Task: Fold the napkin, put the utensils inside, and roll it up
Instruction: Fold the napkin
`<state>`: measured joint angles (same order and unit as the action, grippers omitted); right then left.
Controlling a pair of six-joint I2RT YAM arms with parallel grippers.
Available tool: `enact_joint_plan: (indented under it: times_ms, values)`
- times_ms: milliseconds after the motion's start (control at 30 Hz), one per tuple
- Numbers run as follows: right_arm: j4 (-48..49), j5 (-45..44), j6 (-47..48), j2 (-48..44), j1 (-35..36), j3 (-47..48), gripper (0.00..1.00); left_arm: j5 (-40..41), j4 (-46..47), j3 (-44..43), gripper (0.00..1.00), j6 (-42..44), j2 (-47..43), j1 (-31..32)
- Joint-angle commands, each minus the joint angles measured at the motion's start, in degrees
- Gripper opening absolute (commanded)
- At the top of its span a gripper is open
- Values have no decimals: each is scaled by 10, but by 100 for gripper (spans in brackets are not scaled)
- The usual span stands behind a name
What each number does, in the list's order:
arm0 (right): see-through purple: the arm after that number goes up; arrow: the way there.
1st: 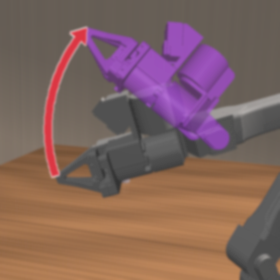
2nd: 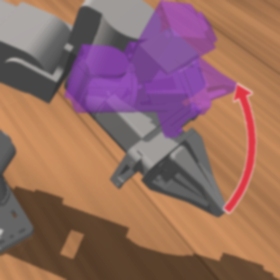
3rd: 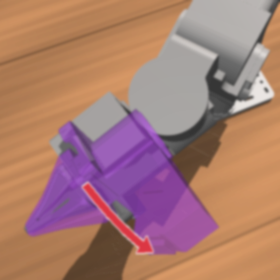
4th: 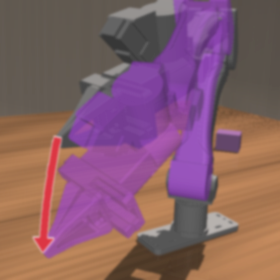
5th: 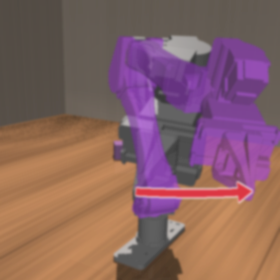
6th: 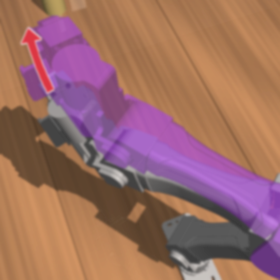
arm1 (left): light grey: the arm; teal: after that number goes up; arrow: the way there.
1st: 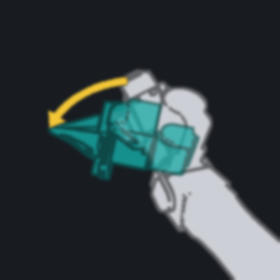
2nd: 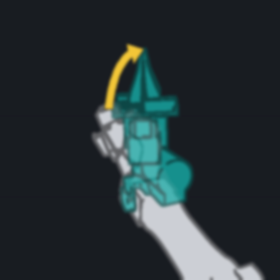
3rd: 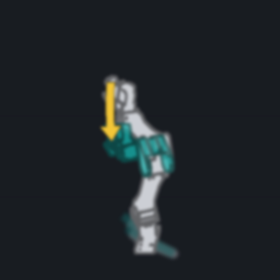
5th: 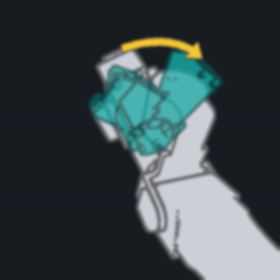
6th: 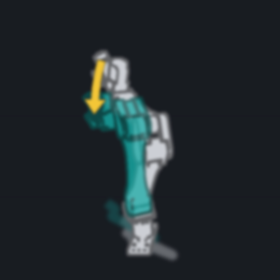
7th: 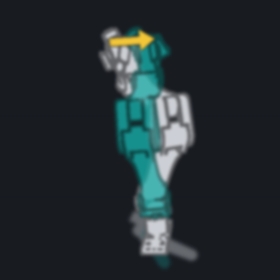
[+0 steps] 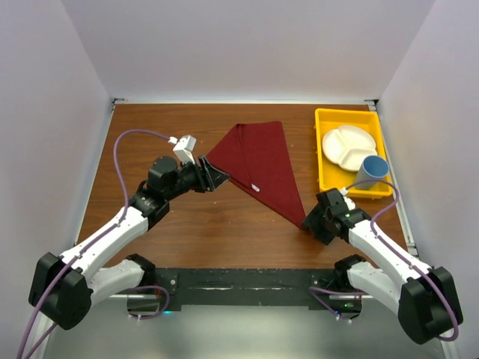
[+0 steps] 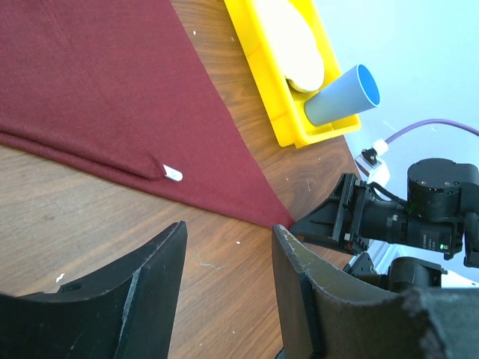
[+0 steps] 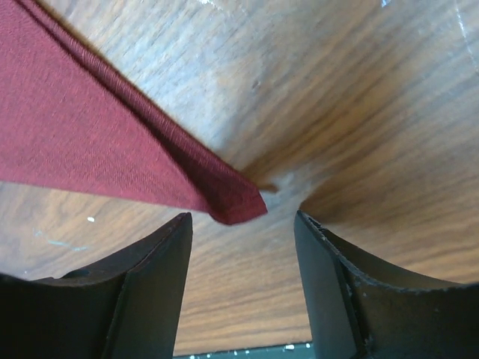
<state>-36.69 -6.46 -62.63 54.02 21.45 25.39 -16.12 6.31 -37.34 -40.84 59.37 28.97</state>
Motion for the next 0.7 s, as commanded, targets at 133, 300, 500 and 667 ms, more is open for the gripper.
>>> enact_joint_plan:
  times_ms: [133,300,500,667]
  values:
    - [65,-20,32,27,-2,-5,44,-3,16,-7,54,20,14,2]
    - [103,-15,124,56,-2,47,7,10,14,-14,54,23,27,1]
    - [156,41,254,149,14,168,0,21,16,-24,54,28,48,0]
    - [158,83,366,294,77,345,0,21,20,-31,54,32,67,1]
